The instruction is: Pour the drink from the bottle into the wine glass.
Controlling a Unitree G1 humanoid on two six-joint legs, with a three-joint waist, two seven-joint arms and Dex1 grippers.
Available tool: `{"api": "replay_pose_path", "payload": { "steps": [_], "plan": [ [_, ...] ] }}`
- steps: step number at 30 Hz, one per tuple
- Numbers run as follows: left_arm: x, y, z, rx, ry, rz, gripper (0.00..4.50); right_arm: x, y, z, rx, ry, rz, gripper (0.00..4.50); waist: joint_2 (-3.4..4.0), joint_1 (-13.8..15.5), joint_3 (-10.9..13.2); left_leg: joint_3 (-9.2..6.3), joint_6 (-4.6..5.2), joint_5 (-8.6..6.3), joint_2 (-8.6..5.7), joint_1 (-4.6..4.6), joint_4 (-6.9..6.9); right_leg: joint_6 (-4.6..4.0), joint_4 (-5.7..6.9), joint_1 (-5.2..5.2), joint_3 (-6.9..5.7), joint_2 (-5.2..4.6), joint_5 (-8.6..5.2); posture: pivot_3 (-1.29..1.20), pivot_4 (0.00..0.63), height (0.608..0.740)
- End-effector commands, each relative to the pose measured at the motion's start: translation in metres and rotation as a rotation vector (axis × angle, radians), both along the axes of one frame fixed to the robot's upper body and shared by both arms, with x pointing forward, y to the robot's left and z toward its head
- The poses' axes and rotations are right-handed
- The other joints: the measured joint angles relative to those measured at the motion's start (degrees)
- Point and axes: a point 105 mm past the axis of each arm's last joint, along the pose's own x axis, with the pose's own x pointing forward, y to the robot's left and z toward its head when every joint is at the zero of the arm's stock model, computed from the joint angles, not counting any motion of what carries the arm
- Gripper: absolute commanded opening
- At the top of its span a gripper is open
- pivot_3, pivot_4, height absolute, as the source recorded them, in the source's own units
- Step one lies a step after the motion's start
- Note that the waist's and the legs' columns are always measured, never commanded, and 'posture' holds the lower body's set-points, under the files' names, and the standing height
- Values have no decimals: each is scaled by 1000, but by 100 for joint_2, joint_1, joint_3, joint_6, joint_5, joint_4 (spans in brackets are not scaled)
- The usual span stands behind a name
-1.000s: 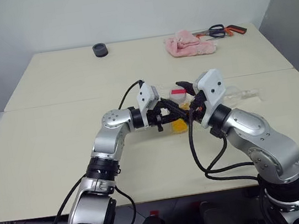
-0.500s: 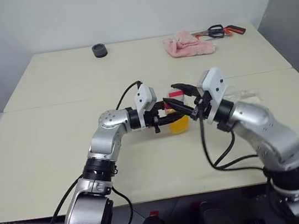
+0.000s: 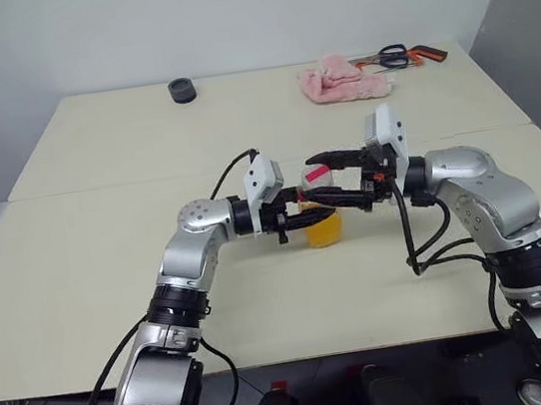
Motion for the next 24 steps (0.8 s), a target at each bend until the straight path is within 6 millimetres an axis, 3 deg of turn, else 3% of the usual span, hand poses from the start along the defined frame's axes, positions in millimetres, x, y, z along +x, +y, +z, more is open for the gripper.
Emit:
{"api": "replay_pose_path", "payload": {
  "steps": [1,8,13,19,24],
  "plan": [
    [0,-3,21,-47,-72,1,1779,-19,-8,30,79,-79,-53,4322,0,0,0,-1,0,0,0,-2,0,0,0,-2,-1,0,0,0,150,740],
    [7,-4,20,-46,-71,37,1779,-41,-1,22,126,-100,-286,4322,0,-7,0,-3,0,0,2,-5,0,0,3,-5,1,-1,0,0,150,740],
    [10,-8,22,-55,-67,41,1779,-36,13,18,169,-135,-474,4322,0,-10,0,-5,-1,1,4,-1,0,0,8,-6,0,3,0,0,150,740],
    [12,-9,21,-58,-66,43,1779,-38,26,11,171,-140,-528,4322,0,-13,0,-1,-1,1,0,-2,0,0,5,-6,2,4,0,0,150,740],
    [13,-9,21,-56,-66,45,1779,-31,25,12,201,-139,-602,4322,0,-11,0,-2,-1,1,1,-2,-1,0,5,-8,1,5,0,0,150,740]
  ]
}}
